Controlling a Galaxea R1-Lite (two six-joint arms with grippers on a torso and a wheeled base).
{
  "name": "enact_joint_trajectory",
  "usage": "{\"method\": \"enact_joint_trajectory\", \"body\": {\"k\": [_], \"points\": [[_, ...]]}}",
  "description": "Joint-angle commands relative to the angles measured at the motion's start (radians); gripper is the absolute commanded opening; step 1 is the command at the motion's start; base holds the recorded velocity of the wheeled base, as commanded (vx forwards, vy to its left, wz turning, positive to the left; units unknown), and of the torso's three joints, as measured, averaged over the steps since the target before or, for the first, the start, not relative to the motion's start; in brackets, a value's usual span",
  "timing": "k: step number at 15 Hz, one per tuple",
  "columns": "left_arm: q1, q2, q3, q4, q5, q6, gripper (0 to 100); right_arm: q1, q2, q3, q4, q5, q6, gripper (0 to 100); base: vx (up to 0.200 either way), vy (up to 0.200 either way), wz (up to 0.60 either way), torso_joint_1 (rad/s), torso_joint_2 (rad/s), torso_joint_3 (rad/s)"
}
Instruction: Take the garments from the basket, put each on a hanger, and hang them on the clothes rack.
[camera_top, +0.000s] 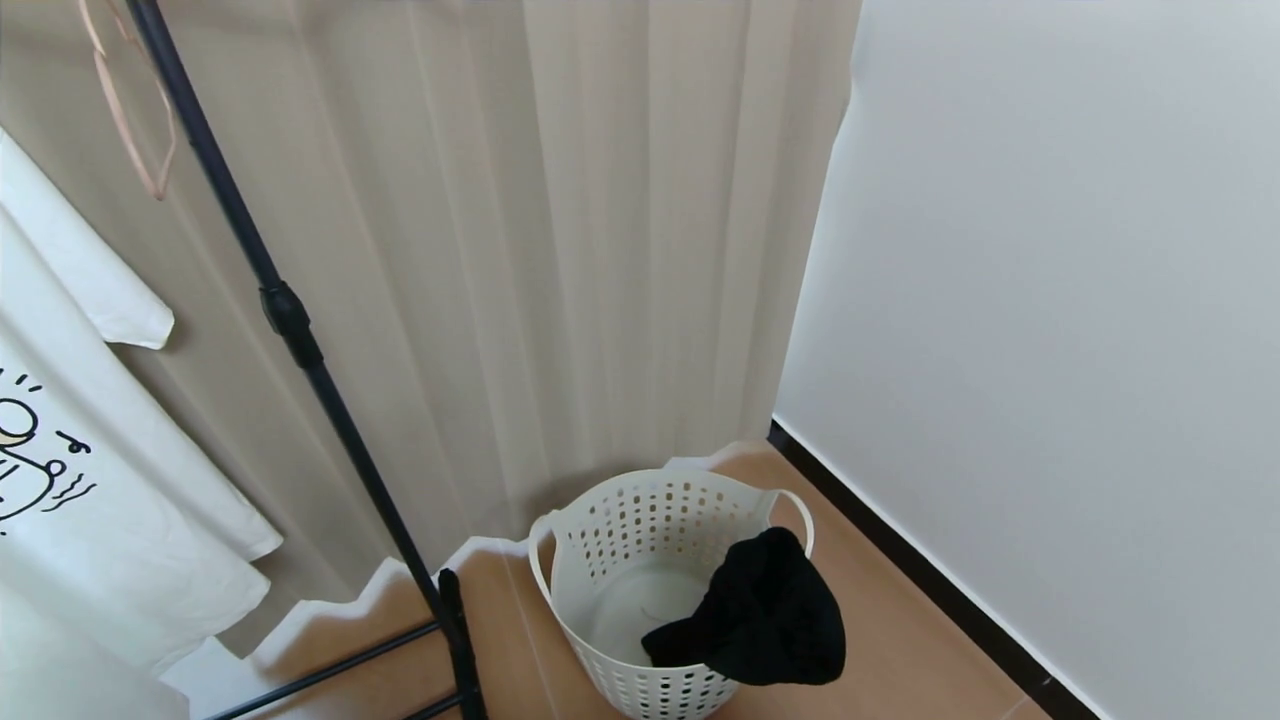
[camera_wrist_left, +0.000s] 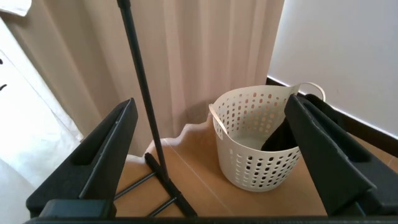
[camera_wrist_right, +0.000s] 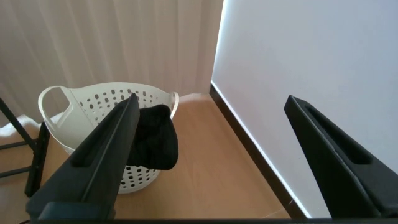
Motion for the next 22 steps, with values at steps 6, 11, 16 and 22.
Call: {"method": "enact_joint_trajectory", "body": {"k": [6,11,16,22], "points": [[0.000,0.001,0.000,0.000,0.000,-0.001,100,0.000,0.000,0.000,0.000,0.000,-0.001,100,0.000,0.000,0.00,0.003,0.00,-0.192],[0.000,0.001,0.000,0.000,0.002,-0.003,100,0.000,0.000,0.000,0.000,0.000,-0.001,100,0.000,0.000,0.00,0.003,0.00,-0.203],[0.000,0.001,0.000,0.000,0.003,-0.004,100,0.000,0.000,0.000,0.000,0.000,-0.001,100,0.000,0.000,0.00,-0.001,0.00,-0.199],[0.000,0.001,0.000,0.000,0.008,-0.004,100,0.000,0.000,0.000,0.000,0.000,-0.001,100,0.000,0.000,0.00,0.002,0.00,-0.198]]}}
